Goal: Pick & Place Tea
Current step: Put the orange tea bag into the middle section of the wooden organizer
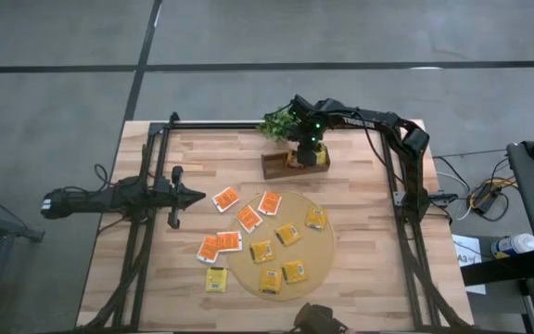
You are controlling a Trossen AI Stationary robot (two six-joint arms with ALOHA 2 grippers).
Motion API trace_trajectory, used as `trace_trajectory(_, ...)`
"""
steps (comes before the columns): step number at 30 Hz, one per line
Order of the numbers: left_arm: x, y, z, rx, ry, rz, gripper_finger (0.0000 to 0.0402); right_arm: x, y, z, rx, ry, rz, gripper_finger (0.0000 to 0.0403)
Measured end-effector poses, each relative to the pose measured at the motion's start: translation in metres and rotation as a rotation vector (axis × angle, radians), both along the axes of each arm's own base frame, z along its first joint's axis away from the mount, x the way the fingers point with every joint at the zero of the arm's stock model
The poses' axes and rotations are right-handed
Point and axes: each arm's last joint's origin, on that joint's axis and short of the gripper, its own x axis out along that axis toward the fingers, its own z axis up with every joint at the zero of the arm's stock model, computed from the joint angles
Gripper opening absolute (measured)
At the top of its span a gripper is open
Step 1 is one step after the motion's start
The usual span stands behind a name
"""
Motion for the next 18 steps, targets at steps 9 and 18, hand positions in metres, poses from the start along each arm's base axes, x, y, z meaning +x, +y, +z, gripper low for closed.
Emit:
trace_trajectory(9, 0.000, 0.000, 0.000, 0.000, 0.000, 0.000, 0.0000, 0.001, -0.001, 0.007, -0.028, 0.002, 0.000, 0.0009)
trace_trajectory(18, 0.000, 0.000, 0.000, 0.000, 0.000, 0.001, 0.0000, 0.004, -0.004, 0.025, -0.084, -0.026, 0.106, 0.0008)
